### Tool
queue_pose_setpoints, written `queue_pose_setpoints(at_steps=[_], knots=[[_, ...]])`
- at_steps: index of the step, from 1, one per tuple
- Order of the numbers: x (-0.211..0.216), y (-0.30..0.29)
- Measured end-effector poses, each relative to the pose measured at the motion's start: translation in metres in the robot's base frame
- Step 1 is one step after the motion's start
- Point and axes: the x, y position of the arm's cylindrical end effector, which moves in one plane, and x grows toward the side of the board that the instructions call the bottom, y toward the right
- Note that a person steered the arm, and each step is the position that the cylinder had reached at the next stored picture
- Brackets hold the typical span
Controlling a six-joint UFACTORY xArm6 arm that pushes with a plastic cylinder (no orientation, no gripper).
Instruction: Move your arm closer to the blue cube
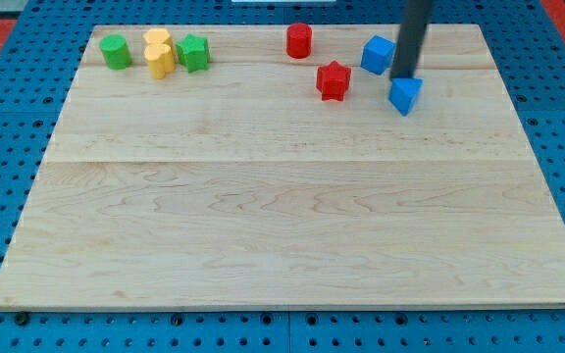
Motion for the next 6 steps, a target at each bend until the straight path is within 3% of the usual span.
queue_pose_setpoints(at_steps=[1,2,3,4,5,6], knots=[[0.021,0.002],[0.078,-0.031],[0.022,0.008],[-0.059,0.033],[-0.085,-0.052],[-0.060,-0.095]])
